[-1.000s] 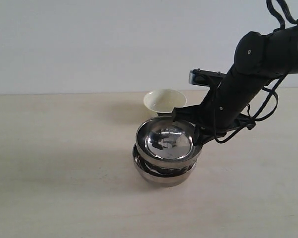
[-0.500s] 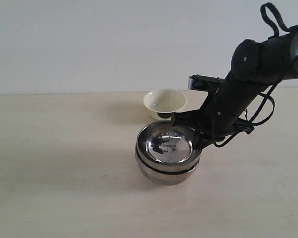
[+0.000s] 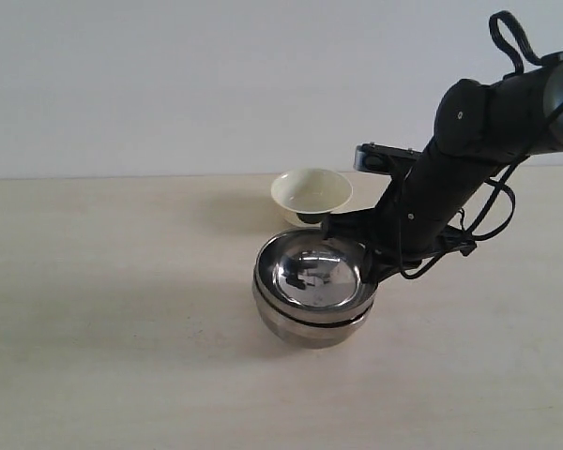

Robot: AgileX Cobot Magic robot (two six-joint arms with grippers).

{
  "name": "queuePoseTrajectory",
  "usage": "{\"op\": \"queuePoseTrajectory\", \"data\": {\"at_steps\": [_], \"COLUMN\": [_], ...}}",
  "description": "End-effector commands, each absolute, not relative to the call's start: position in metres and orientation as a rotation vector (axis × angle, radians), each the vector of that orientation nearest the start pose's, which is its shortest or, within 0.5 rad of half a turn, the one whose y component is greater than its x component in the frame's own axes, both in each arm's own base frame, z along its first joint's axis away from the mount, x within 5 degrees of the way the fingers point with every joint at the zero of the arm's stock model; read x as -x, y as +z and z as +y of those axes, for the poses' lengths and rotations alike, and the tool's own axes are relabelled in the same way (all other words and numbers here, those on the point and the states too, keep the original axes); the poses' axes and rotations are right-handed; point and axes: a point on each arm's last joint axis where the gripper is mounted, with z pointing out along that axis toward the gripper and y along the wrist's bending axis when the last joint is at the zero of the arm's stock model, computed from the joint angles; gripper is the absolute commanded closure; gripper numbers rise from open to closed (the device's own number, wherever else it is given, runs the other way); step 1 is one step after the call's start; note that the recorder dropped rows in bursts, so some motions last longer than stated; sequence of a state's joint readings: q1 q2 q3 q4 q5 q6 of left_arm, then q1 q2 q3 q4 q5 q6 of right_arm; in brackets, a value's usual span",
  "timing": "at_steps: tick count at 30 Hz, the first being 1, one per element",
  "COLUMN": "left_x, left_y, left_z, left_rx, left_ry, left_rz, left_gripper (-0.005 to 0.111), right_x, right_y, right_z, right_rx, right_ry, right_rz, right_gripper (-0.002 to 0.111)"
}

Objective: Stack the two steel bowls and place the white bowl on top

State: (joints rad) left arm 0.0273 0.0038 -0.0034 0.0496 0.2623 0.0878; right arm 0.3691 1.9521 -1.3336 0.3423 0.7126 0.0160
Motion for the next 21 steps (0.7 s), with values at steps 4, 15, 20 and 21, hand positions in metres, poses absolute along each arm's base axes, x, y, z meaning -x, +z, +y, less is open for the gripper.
{"op": "queuePoseTrajectory", "data": {"at_steps": [4,15,20,21], "left_x": [-0.055,-0.055,-0.055,-0.055], "left_y": [0.19,0.19,0.19,0.19], "left_z": [0.003,0.003,0.003,0.003], "left_rx": [-0.069,-0.069,-0.069,-0.069], "left_ry": [0.118,0.118,0.118,0.118], "left_rz": [1.738,1.738,1.738,1.738], "left_gripper": [0.103,0.103,0.103,0.103], "right_x": [-0.365,-0.362,-0.361,-0.361], "right_y": [0.186,0.196,0.196,0.196], "right_z": [0.168,0.167,0.167,0.167], "right_rx": [0.177,0.196,0.196,0.192], "right_ry": [0.536,0.545,0.546,0.551], "right_rz": [2.804,2.79,2.799,2.8], "right_gripper": [0.108,0.098,0.072,0.072]}}
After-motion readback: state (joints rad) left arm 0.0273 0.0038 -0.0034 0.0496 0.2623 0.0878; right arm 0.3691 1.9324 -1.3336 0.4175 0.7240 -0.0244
